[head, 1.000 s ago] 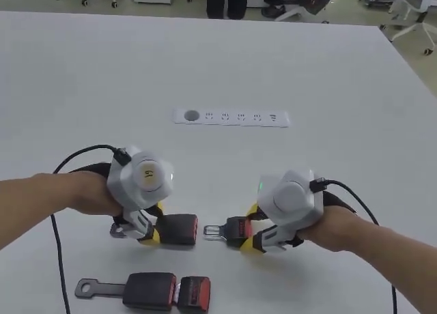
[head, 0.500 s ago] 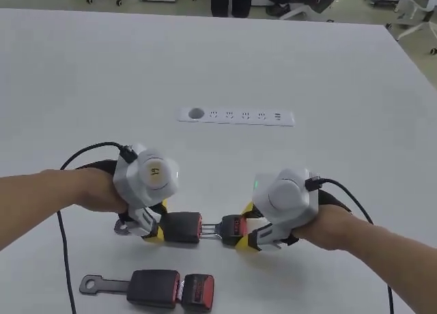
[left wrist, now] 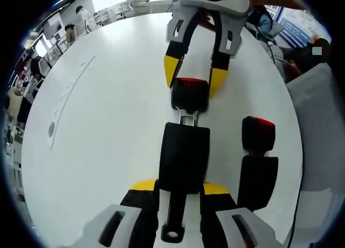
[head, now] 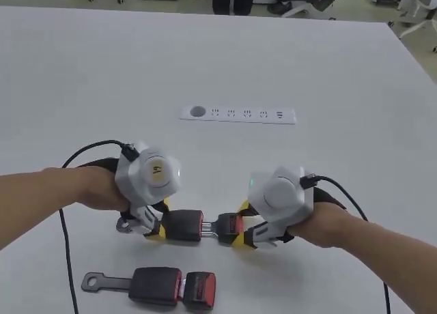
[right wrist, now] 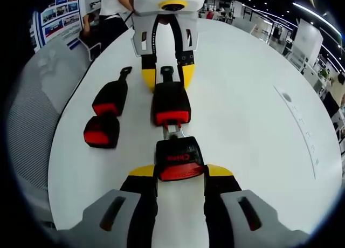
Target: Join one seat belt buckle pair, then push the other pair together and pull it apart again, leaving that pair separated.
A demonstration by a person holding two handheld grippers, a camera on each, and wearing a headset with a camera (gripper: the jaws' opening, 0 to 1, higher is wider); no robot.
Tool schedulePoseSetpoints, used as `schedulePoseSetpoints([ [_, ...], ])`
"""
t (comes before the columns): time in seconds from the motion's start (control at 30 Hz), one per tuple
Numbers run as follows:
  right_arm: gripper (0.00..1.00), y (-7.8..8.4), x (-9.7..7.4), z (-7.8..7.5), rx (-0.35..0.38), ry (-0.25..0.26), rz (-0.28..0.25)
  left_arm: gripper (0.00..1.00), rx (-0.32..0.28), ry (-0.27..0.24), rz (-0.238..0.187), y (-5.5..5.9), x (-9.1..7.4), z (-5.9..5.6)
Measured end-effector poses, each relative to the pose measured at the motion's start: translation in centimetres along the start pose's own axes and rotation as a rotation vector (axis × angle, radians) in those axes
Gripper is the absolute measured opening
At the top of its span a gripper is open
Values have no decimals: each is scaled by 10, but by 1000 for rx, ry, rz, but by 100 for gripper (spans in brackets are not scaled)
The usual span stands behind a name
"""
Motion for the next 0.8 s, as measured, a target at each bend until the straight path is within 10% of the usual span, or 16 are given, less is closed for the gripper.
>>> schedulePoseSetpoints([
  [0.8,31,-3,3,1,30,4,8,29,-22,-4,-3,-1,-1,-3],
])
Point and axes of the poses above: the centre of the closed fingertips' face, and the gripper's own axes: x roughly forward along the fingers, z roughly to its left, y roughly out of its underside, the point moved 5 cm from there along -x, roughly backward along the fingers, and after that the axes turned 15 degrees about -y, right-handed, at the moved point
